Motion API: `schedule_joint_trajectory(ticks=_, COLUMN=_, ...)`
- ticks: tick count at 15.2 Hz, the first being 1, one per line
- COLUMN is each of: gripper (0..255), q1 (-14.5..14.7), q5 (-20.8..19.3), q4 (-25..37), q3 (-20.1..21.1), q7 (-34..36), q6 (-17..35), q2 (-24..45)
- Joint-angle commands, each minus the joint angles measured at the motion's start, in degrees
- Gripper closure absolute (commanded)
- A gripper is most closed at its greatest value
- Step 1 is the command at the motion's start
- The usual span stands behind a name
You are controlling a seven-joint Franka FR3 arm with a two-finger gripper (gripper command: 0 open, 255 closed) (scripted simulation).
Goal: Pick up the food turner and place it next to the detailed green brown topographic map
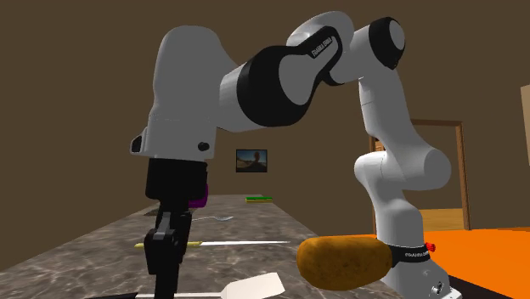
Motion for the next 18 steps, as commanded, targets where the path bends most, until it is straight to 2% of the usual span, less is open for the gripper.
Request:
schedule_joint_trajectory(ticks=1, gripper=255, q1=0.0, q5=0.0, q4=0.0, q3=0.0, q7=0.0, q6=0.0, q2=0.0)
schedule_joint_trajectory(ticks=6, gripper=255, q1=0.0, q5=0.0, q4=0.0, q3=0.0, q7=0.0, q6=0.0, q2=0.0)
schedule_joint_trajectory(ticks=18, gripper=255, q1=-0.3, q5=1.8, q4=3.9, q3=0.4, q7=-1.4, q6=-8.4, q2=-4.6)
